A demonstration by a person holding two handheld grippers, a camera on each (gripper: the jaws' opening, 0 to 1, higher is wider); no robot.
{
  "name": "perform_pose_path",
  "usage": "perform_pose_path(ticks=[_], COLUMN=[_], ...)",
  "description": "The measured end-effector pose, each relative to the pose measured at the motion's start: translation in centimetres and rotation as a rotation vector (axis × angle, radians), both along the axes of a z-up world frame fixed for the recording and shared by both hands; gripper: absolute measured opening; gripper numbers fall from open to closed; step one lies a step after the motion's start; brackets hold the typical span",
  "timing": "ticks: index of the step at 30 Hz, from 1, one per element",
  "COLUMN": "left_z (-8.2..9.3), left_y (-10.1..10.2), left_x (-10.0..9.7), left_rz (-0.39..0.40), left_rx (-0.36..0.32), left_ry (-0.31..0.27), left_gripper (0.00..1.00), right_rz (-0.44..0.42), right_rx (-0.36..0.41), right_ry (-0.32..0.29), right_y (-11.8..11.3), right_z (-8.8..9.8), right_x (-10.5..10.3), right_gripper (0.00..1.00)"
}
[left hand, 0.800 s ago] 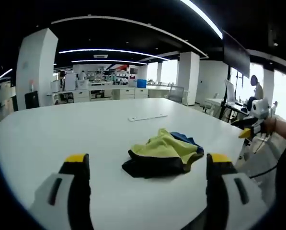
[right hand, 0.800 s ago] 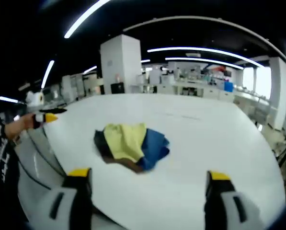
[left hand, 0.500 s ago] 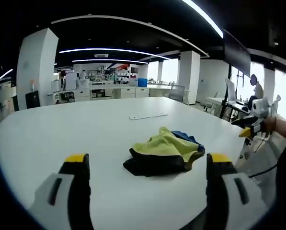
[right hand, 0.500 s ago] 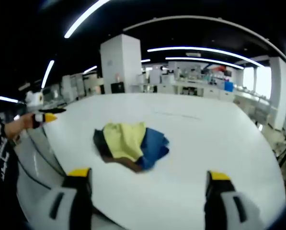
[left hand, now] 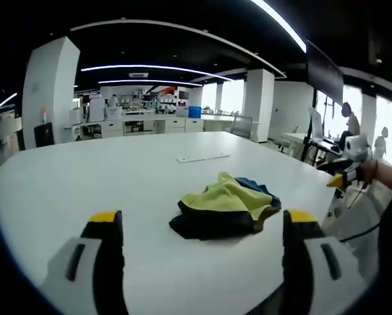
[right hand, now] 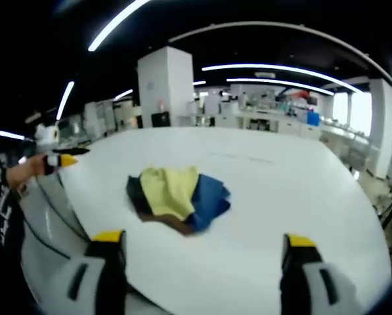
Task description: Fold the garment on the visible template until the final outline fits inside the template.
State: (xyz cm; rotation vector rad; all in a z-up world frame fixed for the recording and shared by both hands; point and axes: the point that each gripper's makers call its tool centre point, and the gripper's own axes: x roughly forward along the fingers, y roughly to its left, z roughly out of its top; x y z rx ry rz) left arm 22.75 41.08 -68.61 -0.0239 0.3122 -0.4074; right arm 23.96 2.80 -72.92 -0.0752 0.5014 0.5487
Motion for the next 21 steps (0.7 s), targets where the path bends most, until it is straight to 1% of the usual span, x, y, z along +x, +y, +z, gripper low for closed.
perform_pose_path(ticks=[3,8,10,16,21], left_z=[0.1,-0.4,-0.6,-0.9,-1.3], left_y=[-0.2,0.0,-0.1,-0.3,-0.6], left_x=[-0.1,-0.1,-0.1,0.1,0.4], left_rz=[-0.007,-0.016,-0.016,-0.016,-0.027], left_rx=[-0.023,-0.003,-0.009,-0.023,-0.015], left_ry=[0.0,0.014,0.024,0.027,0.027], left_gripper=[0.99,0.99,0.99,0.99,0.99], right_rz=[-0.005,-0.006,-0.003,0.008,0.012], right_rx=[-0.005,-0.004,0.001,0.0,0.003], right_ry=[0.005,0.005,0.006,0.006,-0.007], right_y=[-0.2,-0.2,0.0,0.3,0.3], right_z=[-0.1,-0.2,-0.2,-0.4,-0.3], right_x=[0.0,0.1,0.2,0.5,1.0], right_gripper=[0.99,0.99,0.99,0.99,0.99])
